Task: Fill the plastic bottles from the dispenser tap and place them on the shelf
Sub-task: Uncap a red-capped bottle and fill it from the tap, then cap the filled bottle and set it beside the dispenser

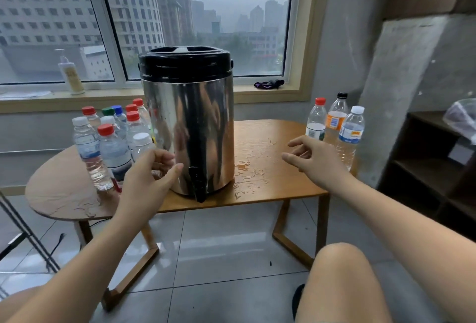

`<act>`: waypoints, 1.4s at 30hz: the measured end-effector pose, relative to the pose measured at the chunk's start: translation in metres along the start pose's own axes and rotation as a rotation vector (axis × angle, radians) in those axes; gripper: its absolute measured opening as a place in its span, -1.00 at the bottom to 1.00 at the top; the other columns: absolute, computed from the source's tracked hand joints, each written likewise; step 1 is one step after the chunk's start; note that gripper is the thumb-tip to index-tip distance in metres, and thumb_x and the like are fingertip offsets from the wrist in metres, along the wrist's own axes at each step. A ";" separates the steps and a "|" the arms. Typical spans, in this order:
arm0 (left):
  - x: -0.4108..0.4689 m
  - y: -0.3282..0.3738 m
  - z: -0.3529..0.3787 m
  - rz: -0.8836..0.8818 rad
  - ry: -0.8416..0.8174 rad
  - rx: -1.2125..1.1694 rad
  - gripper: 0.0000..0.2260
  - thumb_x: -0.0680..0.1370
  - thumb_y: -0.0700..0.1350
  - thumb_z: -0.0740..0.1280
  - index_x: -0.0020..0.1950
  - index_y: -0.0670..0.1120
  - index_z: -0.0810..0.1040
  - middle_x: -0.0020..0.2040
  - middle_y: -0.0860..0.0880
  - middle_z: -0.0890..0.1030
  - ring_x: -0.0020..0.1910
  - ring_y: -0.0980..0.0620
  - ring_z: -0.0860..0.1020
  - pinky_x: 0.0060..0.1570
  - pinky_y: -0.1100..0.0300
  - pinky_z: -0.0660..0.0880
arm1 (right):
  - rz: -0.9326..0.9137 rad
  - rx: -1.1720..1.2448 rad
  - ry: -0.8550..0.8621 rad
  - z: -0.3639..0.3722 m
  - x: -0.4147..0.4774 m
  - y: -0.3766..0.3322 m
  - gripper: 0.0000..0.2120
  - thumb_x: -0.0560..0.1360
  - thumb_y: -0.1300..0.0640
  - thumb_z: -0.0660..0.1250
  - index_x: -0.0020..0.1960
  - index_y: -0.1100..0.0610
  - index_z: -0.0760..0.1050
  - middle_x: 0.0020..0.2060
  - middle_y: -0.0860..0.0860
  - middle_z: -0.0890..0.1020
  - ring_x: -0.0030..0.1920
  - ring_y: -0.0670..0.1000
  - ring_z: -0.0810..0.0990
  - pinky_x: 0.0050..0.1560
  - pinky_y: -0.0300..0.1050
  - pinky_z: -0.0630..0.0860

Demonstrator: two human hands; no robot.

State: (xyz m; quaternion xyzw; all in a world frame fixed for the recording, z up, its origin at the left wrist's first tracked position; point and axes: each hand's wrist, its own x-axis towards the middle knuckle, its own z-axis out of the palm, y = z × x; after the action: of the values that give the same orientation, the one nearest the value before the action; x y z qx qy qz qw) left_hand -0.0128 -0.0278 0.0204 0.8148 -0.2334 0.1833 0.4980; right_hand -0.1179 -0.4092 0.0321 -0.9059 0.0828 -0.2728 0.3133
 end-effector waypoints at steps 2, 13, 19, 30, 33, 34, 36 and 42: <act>0.003 0.022 0.012 0.054 -0.019 0.000 -0.85 0.62 -0.05 0.52 0.14 0.07 0.61 -0.02 0.10 0.67 -0.03 0.14 0.64 -0.03 0.13 0.60 | 0.025 -0.022 0.045 -0.014 0.007 0.014 -0.61 0.55 -0.22 0.51 0.27 -0.03 0.62 -0.10 -0.16 0.70 -0.08 -0.14 0.68 0.02 -0.03 0.70; 0.044 0.096 0.132 0.102 -0.257 -0.041 -0.61 0.54 0.08 0.59 0.27 0.14 0.51 0.08 0.20 0.65 0.03 0.31 0.63 -0.06 0.36 0.60 | 0.309 0.110 0.487 -0.073 0.034 0.110 -0.47 0.44 -0.23 0.60 0.21 0.01 0.47 0.11 0.00 0.62 0.09 0.02 0.64 0.03 -0.04 0.58; 0.072 0.094 0.234 -0.113 -0.417 -0.264 -0.30 0.42 0.15 0.69 0.44 0.20 0.41 0.30 0.20 0.58 0.23 0.20 0.62 -0.03 0.20 0.58 | 0.475 0.519 0.358 -0.073 0.050 0.159 0.03 0.41 -0.47 0.52 0.67 -0.02 0.20 0.46 -0.03 0.47 0.38 0.02 0.52 0.26 0.00 0.54; 0.093 0.115 0.397 -0.115 -0.387 -0.219 0.16 0.24 0.22 0.77 0.65 0.27 0.12 0.61 0.03 0.32 0.45 0.12 0.35 0.43 0.02 0.41 | 0.563 0.903 0.066 -0.064 0.097 0.240 -0.18 0.54 -0.62 0.07 0.57 -0.13 0.48 0.41 -0.02 0.65 0.47 0.08 0.55 0.62 0.25 0.28; 0.093 0.122 0.428 -0.117 -0.342 -0.247 0.12 0.25 0.18 0.78 0.62 0.27 0.15 0.53 0.05 0.38 0.38 0.14 0.38 0.36 0.06 0.46 | 0.511 0.885 -0.011 -0.057 0.102 0.246 -0.31 0.63 -0.51 0.09 0.56 -0.12 0.49 0.41 -0.05 0.65 0.48 0.04 0.56 0.62 0.25 0.31; 0.093 0.123 0.435 -0.111 -0.328 -0.263 0.11 0.25 0.18 0.78 0.60 0.29 0.15 0.51 0.06 0.40 0.39 0.12 0.42 0.35 0.05 0.48 | 0.493 0.881 -0.026 -0.054 0.103 0.247 -0.35 0.65 -0.47 0.11 0.55 -0.12 0.50 0.42 -0.04 0.65 0.48 0.04 0.56 0.62 0.26 0.31; 0.093 0.123 0.446 -0.103 -0.305 -0.293 0.09 0.24 0.17 0.78 0.57 0.34 0.15 0.49 0.09 0.44 0.43 0.07 0.47 0.34 0.05 0.49 | 0.473 0.897 -0.046 -0.049 0.105 0.251 -0.43 0.68 -0.39 0.12 0.53 -0.12 0.52 0.41 -0.03 0.65 0.48 0.07 0.57 0.62 0.29 0.31; 0.094 0.118 0.453 -0.099 -0.260 -0.288 0.13 0.23 0.18 0.78 0.60 0.32 0.14 0.47 0.11 0.37 0.46 0.06 0.44 0.40 -0.01 0.51 | 0.487 0.949 -0.013 -0.040 0.110 0.249 -0.55 0.78 -0.20 0.02 0.41 -0.06 0.57 0.30 0.01 0.72 0.36 0.06 0.66 0.56 0.24 0.42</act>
State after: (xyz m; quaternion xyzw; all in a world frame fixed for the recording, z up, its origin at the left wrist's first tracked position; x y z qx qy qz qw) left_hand 0.0276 -0.4996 -0.0417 0.7624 -0.2792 0.0168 0.5835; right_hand -0.0423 -0.6621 -0.0455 -0.6209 0.1561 -0.1942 0.7433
